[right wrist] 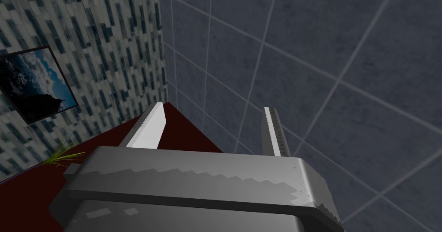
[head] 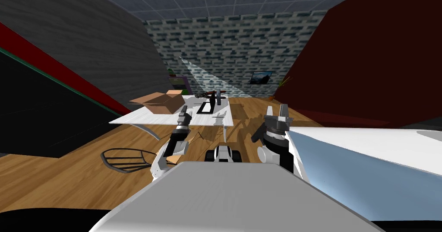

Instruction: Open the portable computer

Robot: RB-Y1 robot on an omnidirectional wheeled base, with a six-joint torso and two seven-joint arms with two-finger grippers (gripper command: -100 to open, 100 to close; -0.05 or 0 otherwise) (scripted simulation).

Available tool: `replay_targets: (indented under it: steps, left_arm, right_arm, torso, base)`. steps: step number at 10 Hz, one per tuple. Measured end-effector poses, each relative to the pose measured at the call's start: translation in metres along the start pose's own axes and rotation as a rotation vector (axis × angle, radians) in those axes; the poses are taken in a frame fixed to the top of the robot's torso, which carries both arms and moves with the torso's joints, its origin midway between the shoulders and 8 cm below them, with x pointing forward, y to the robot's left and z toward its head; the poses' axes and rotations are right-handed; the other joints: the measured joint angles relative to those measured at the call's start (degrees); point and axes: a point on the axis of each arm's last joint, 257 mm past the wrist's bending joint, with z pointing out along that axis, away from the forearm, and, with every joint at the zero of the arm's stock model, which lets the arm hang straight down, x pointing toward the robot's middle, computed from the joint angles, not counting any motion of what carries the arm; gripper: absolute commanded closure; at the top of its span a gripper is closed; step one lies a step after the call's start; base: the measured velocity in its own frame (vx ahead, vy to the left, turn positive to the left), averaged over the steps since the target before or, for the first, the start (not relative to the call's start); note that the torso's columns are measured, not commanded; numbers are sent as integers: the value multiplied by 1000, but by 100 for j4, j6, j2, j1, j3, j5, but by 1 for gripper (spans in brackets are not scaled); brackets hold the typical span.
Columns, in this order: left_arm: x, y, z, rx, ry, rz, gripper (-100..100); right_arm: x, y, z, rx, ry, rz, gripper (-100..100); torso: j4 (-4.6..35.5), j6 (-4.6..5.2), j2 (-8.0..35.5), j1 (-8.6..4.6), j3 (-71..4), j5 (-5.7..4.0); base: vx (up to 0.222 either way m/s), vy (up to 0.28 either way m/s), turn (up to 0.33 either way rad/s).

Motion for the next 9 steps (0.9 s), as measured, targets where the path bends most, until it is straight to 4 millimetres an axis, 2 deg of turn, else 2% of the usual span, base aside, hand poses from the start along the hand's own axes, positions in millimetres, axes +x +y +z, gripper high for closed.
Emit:
replay_targets:
  steps: [2, 9]
  left_arm:
    - [-6, 16, 5, -44, -4, 41, -100]
    - [-35, 51, 21, -160, -28, 151, -100]
  right_arm:
    - [0, 0, 0, 0, 0, 0, 0]
    - [0, 0, 0, 0, 0, 0, 0]
  torso:
    - [1, -1, 3, 8, 2, 2]
    - [0, 0, 0, 2, 0, 0]
  base:
    - [9, -44, -89]
    - [13, -36, -136]
